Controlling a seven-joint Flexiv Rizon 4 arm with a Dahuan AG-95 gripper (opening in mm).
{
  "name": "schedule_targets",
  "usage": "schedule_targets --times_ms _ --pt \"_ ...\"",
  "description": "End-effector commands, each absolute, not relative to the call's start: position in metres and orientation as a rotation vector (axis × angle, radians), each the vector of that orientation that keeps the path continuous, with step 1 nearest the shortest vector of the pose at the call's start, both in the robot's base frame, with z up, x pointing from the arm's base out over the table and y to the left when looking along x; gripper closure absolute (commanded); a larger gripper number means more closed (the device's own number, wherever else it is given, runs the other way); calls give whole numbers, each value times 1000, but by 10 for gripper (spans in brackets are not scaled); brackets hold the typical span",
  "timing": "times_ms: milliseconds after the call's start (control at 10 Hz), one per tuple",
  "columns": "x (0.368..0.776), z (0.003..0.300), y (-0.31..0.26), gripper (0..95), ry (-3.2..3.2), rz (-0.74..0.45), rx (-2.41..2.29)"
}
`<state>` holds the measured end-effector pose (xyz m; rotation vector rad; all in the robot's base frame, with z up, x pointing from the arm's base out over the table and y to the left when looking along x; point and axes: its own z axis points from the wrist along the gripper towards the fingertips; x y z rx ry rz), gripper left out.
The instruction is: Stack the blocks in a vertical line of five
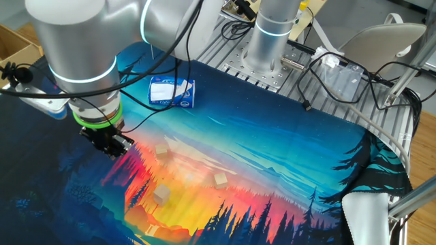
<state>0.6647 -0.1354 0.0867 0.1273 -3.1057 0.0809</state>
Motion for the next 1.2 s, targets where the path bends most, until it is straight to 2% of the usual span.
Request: schedule_targets --times_ms 100,1200 --pt "666 86 -135 950 -3104 79 123" --pt "667 86 -138 950 -3125 54 192"
